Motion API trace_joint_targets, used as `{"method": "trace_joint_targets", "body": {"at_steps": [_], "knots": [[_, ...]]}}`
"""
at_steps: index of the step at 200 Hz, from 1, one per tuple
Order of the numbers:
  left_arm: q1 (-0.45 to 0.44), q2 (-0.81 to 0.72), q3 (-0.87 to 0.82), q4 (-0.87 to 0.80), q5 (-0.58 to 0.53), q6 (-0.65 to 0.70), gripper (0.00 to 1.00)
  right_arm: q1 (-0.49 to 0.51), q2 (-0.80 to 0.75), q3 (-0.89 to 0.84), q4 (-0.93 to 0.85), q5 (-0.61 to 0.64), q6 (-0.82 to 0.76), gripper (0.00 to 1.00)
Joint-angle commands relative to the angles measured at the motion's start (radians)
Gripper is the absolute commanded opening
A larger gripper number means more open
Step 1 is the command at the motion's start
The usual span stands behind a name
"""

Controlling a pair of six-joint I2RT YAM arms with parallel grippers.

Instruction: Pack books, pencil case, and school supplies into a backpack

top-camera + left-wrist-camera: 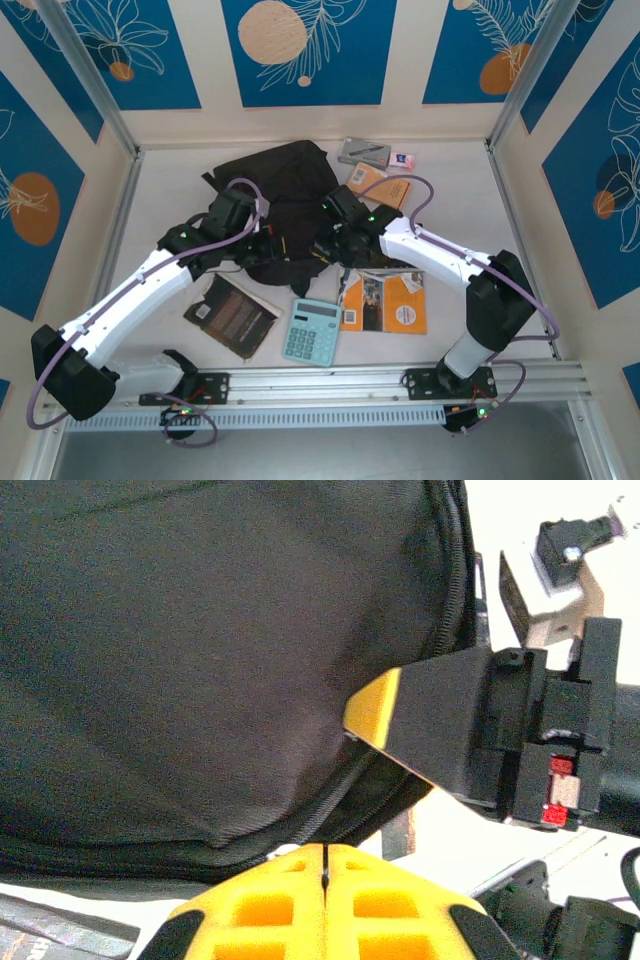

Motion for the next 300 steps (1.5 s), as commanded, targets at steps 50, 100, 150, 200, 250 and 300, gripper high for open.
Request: {"method": "trace_joint_targets", "body": {"at_steps": [50,100,150,200,250,300], "knots": [[-0.003,-0.071,-0.071,-0.031,-0.115,0.058,0.00,-0.021,-0.034,0.002,-0.061,0.083,-0.139,0.00],[0.018,-0.100,-0.074,-0.067,-0.150,0.083,0.00,-0.049,-0.053,-0.006,-0.087,0.124,-0.194,0.00],[0.071,-0.118,-0.082,-0.082,-0.169,0.096,0.00,-0.089,-0.075,-0.039,-0.076,0.119,-0.237,0.00],[0.132,-0.106,-0.092,-0.060,-0.177,0.099,0.00,-0.122,-0.086,-0.061,-0.062,0.112,-0.283,0.00],[0.220,-0.034,-0.094,-0.004,-0.159,0.093,0.00,-0.191,-0.107,-0.087,-0.006,0.065,-0.334,0.00],[0.241,-0.048,-0.101,0.026,-0.182,0.086,0.00,-0.267,-0.077,-0.054,0.018,0.046,-0.399,0.03]]}}
